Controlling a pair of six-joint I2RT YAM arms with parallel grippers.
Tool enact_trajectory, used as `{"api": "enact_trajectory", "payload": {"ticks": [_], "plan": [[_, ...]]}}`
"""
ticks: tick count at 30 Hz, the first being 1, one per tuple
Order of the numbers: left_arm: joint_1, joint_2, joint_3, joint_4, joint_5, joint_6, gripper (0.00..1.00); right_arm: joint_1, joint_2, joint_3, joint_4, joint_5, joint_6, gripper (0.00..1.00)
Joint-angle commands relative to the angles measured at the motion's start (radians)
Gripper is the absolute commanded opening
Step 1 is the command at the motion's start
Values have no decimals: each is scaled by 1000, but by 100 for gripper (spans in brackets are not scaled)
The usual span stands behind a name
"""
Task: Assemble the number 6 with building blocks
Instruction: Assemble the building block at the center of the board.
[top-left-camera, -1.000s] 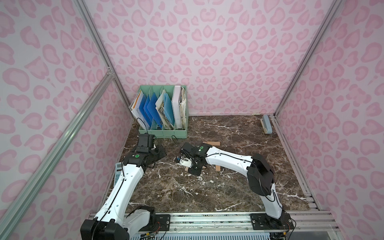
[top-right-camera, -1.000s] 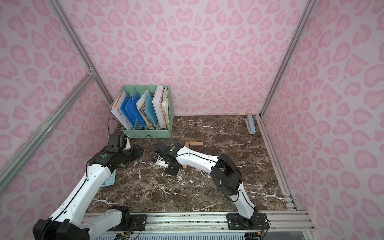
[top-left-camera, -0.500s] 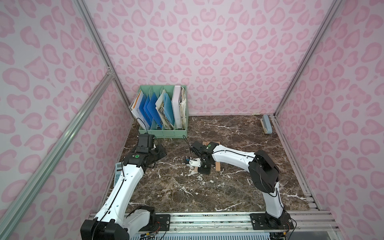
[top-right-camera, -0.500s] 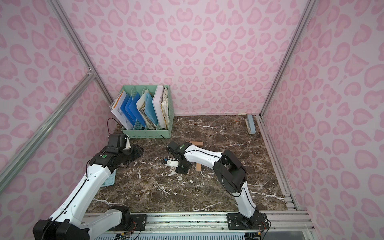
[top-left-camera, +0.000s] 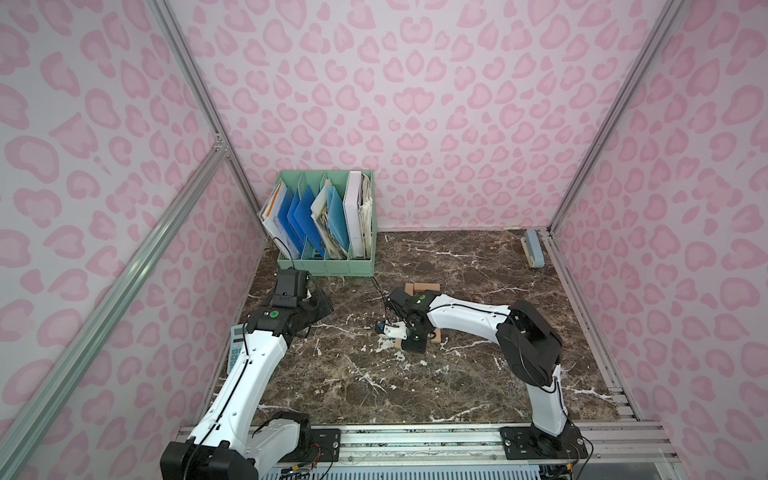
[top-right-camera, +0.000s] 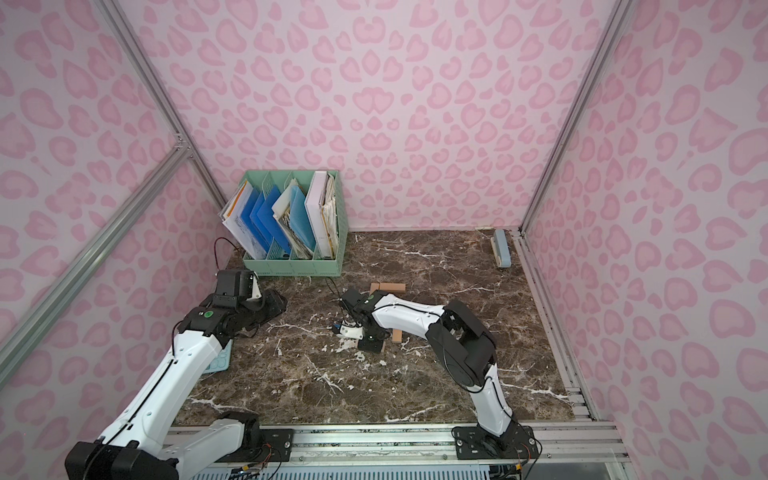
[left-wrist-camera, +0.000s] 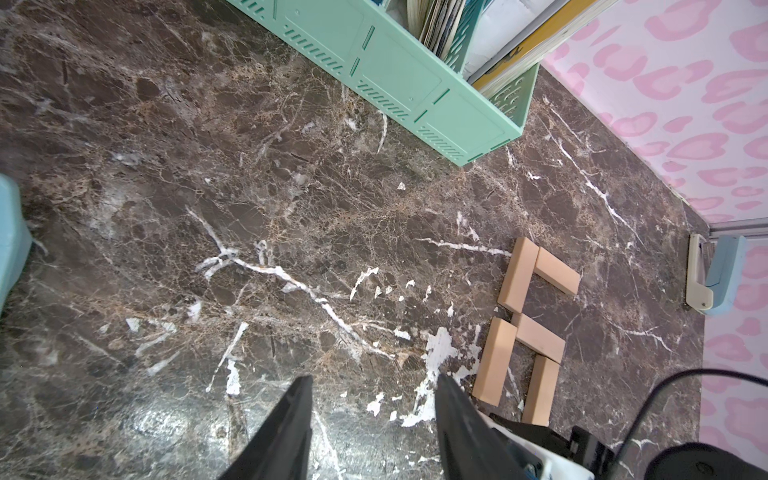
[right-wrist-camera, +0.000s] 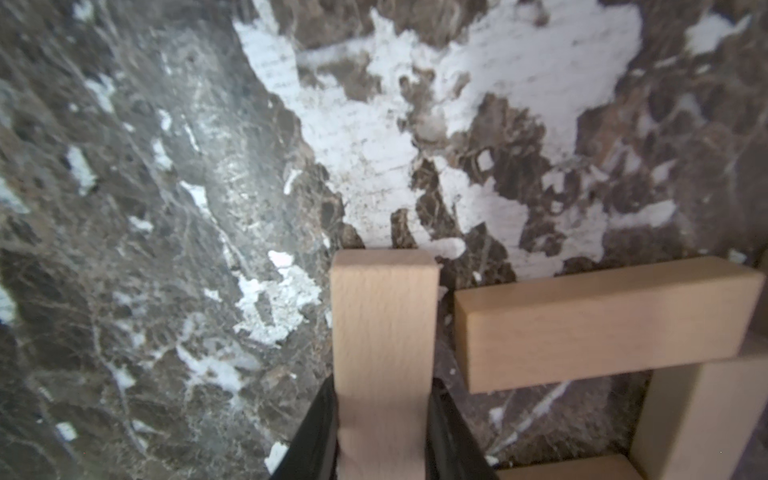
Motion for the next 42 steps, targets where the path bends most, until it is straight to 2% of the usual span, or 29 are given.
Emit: {"api": "enact_trajectory", "payload": {"ticks": [1,27,42], "plan": [[1,-6,-4,10,-3,0,52,-8,-13,-13,26,17,-11,24],[2,-40,-25,8,-15,-8,51,-33,-26,-59,38,22,-65,23],[5,-42,-22,4,-18,-6,51,-36,-12,-56,61,72,-68,23]]}}
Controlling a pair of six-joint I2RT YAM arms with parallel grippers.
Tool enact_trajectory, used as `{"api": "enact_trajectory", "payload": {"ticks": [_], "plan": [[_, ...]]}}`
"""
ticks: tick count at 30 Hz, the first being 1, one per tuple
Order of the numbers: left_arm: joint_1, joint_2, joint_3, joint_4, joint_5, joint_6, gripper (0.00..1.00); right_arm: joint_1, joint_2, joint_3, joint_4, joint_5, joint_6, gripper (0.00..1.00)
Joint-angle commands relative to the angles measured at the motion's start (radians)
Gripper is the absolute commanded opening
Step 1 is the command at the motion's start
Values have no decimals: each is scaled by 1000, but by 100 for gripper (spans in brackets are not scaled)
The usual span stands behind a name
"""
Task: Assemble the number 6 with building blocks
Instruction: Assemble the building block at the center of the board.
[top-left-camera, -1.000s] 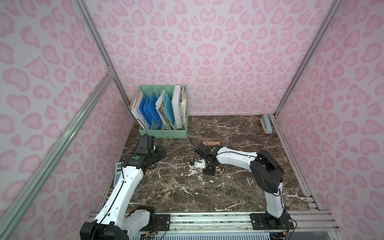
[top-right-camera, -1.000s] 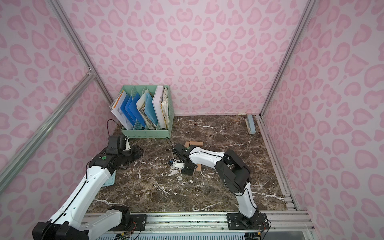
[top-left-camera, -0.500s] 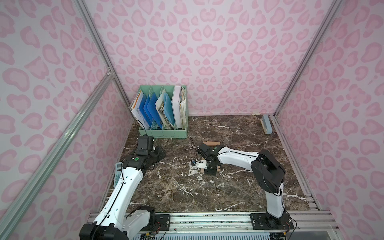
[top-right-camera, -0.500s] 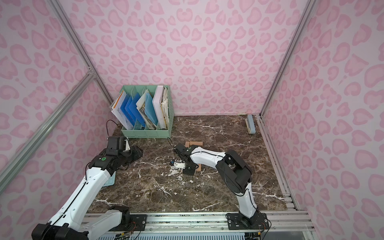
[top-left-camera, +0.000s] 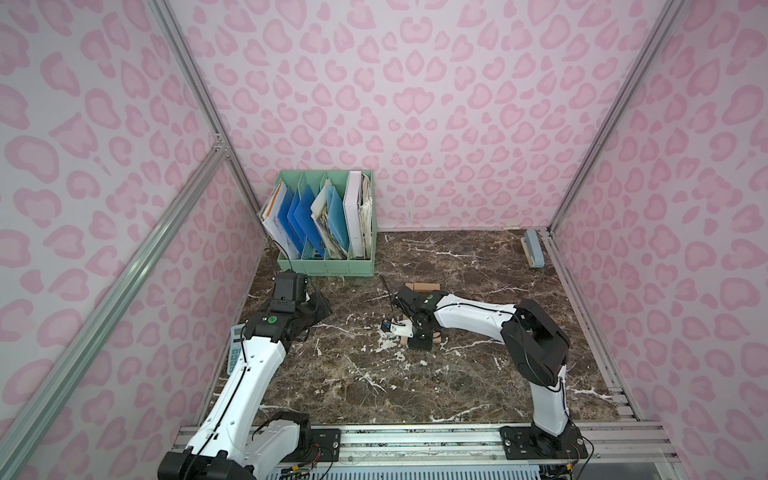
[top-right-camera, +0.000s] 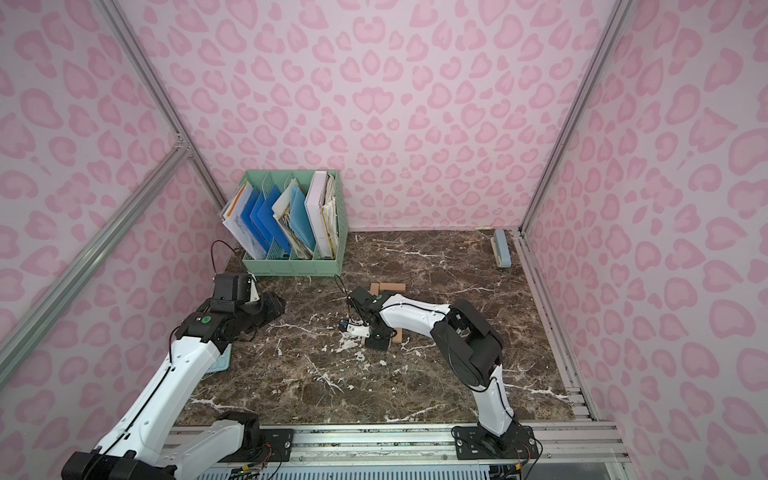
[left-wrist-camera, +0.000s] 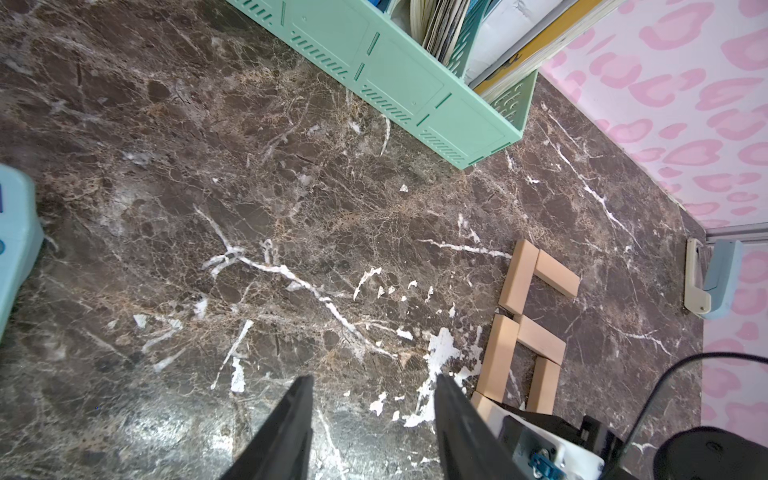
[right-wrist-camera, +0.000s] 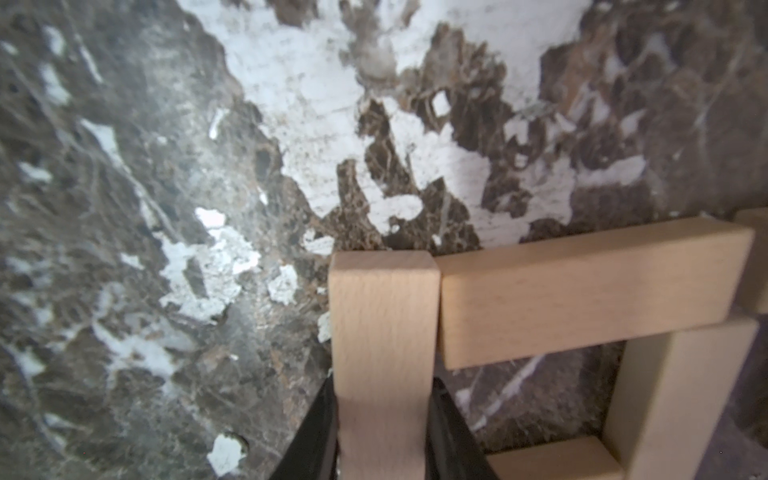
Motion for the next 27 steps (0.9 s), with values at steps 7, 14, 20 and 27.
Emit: {"api": "enact_trajectory", "payload": {"ticks": [7,14,20,27], "plan": [[1,0,4,-1,-6,-2,51,-6,11,1,14,59,-13,23],[4,-3,2,-1,-6,-1,51,-10,18,12,16,73,-14,23],[3,-4,3,-3,-6,-2,51,-10,13,8,8,64,-14,23],[4,-4,-2,0,-2,-2,51,-13,-4,-11,6,59,-20,32]]}}
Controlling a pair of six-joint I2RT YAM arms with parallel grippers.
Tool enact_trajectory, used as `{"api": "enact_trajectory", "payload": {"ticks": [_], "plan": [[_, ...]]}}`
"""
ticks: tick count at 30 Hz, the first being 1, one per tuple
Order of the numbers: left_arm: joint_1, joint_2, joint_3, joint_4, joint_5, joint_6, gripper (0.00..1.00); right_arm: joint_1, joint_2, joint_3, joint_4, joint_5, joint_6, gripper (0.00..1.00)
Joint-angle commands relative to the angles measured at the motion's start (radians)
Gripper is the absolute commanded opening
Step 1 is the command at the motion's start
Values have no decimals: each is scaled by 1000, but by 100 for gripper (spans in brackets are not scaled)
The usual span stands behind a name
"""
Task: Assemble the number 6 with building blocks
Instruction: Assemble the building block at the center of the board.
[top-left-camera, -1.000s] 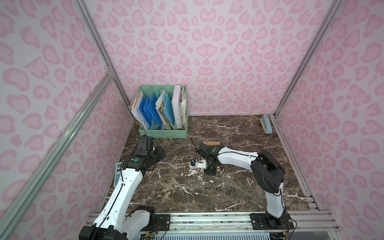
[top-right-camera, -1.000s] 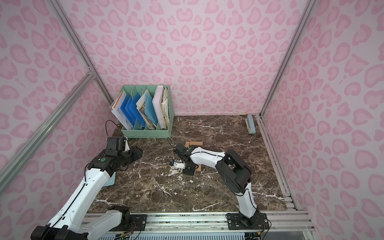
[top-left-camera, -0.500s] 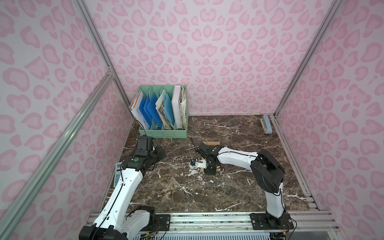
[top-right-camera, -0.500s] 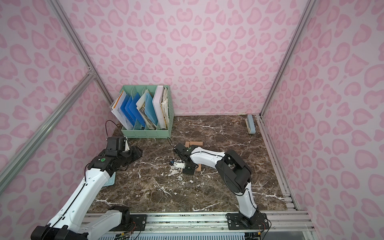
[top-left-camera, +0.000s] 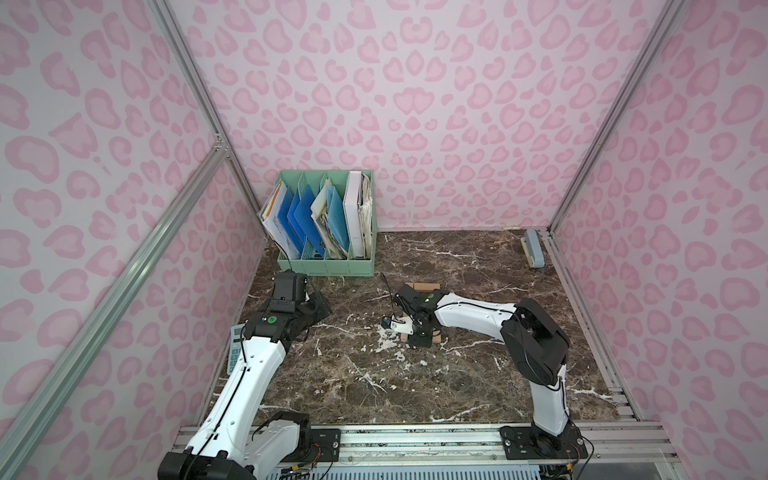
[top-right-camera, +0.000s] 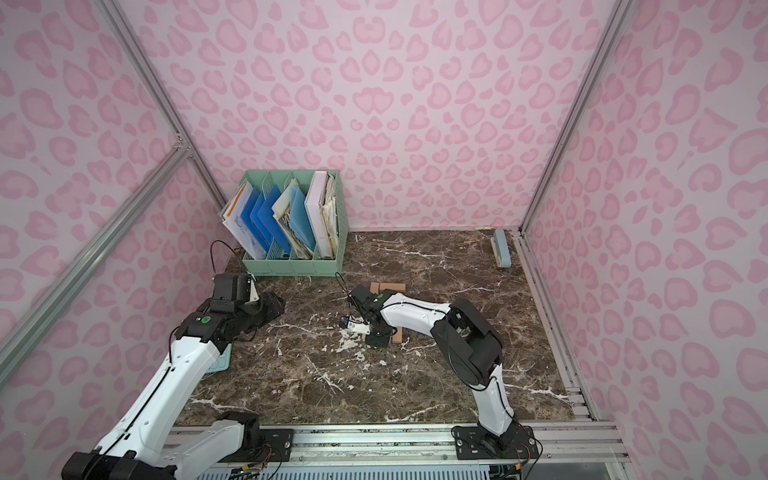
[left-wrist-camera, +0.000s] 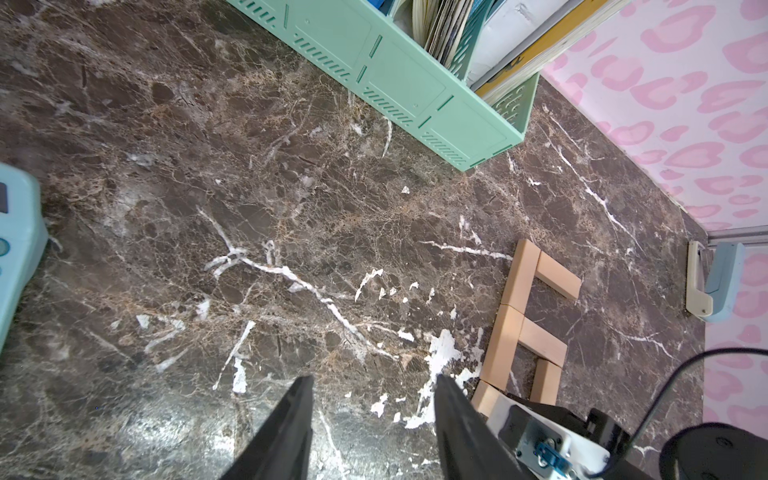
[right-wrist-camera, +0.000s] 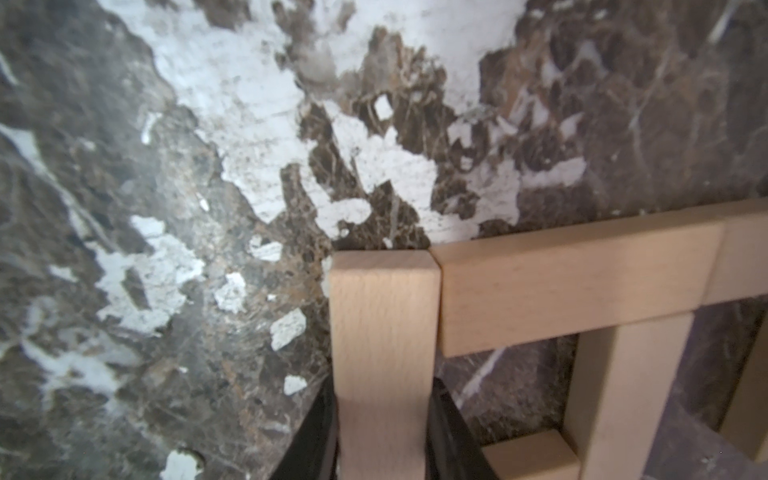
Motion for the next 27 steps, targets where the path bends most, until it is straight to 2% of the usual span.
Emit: {"api": "enact_trajectory", "payload": {"ticks": [1,20,27], "plan": [[1,-5,-2,0,1,-2,51,-1,-3,-6,-29,23,-5,34],[2,-3,-2,5,2,-1,51,4,-46,-6,-12,13,-5,49],[3,8,26,8,2,7,51,1,-177,141,3,-32,73,54]]}}
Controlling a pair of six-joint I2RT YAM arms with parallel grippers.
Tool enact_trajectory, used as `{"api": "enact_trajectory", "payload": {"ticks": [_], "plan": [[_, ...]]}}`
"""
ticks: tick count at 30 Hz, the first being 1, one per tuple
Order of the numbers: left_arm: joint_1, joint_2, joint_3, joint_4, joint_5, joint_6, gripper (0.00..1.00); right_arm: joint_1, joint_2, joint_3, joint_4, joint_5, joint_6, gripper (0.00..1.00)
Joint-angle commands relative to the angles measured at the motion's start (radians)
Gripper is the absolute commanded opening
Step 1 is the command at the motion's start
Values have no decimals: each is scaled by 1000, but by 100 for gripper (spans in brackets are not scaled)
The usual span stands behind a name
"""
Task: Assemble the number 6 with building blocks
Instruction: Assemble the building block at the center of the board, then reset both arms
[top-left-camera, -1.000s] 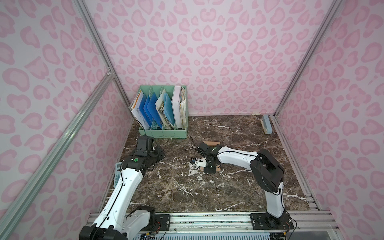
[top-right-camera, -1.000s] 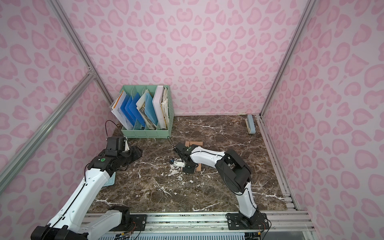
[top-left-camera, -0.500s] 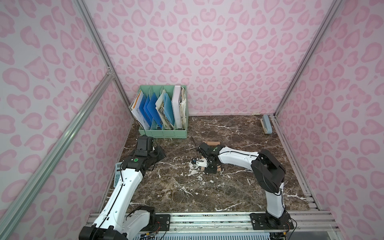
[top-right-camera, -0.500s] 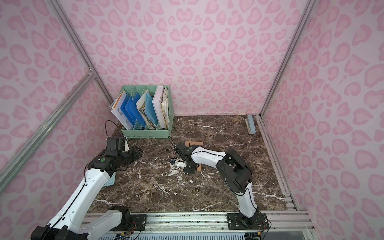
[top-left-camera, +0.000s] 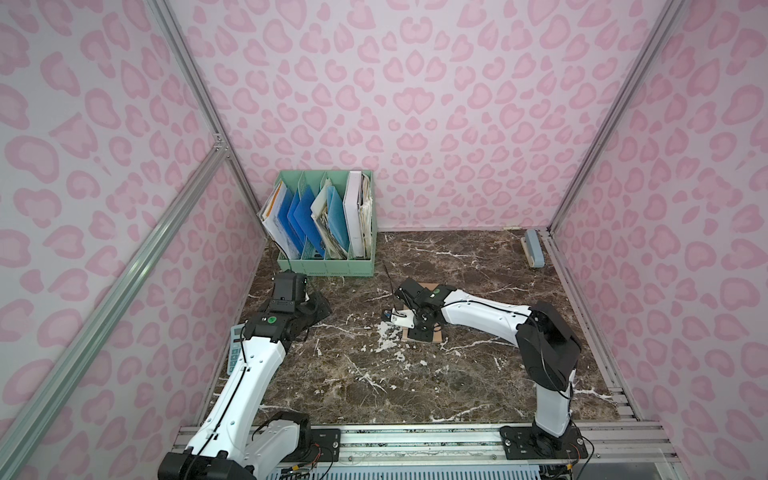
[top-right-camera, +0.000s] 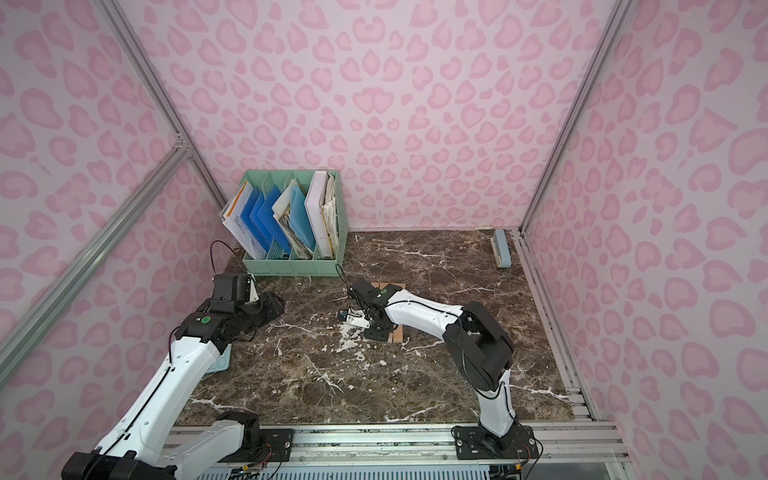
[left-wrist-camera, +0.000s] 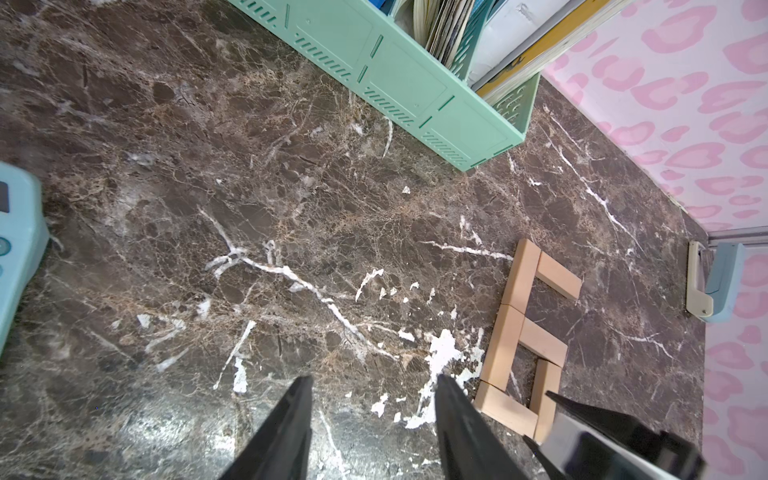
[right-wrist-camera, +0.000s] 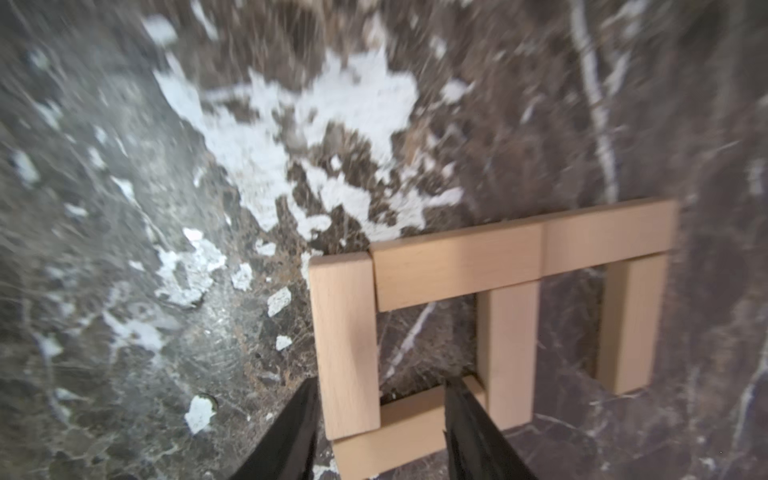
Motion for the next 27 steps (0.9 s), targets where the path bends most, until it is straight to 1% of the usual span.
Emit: {"api": "enact_trajectory", "payload": {"ticks": [1,2,3,4,5,7,9,10,11,12,14,15,16,17,18,19,20,22,23,25,27], "plan": [[2,11,29,8,-4,15,52,-26,-79,71,52,-33,80,55],[2,16,44,6,-11,26,53,-53,-114,89,91,-41,116,57],[2,23,58,5,-19,38,55,-86,-149,96,130,-46,151,63],[3,28,81,3,-31,53,57,-125,-195,96,185,-55,191,76],[4,32,109,2,-45,76,60,-173,-248,82,247,-63,234,100],[5,30,170,2,-76,121,68,-272,-357,23,367,-86,308,100],[11,8,218,17,-142,154,75,-386,-485,-99,510,-74,399,100],[15,-15,221,40,-196,167,81,-449,-553,-215,603,-64,439,100],[19,-48,203,77,-272,170,90,-506,-624,-318,674,-40,477,100],[20,-79,167,129,-352,175,98,-548,-678,-414,734,-7,508,100],[27,-146,8,314,-486,253,99,-611,-790,-670,902,110,590,100],[29,-161,-79,431,-535,307,99,-637,-827,-783,990,138,609,100],[36,-165,-167,548,-580,356,98,-671,-851,-906,1090,127,613,100],[49,-158,-241,638,-553,402,98,-699,-854,-990,1160,88,582,100],[68,-139,-297,727,-490,431,98,-719,-834,-1062,1228,91,548,100],[85,-101,-329,764,-451,417,98,-729,-797,-1097,1266,109,544,100],[94,-65,-343,780,-426,403,98,-742,-755,-1103,1276,93,534,100],[99,30,-368,833,-371,416,99,-759,-652,-1097,1316,70,530,100],[102,77,-385,885,-347,421,99,-767,-608,-1098,1344,55,515,100],[104,156,-417,984,-294,444,99,-778,-528,-1116,1457,40,505,100],[104,228,-422,1039,-269,472,99,-787,-457,-1125,1538,30,501,100]]}}
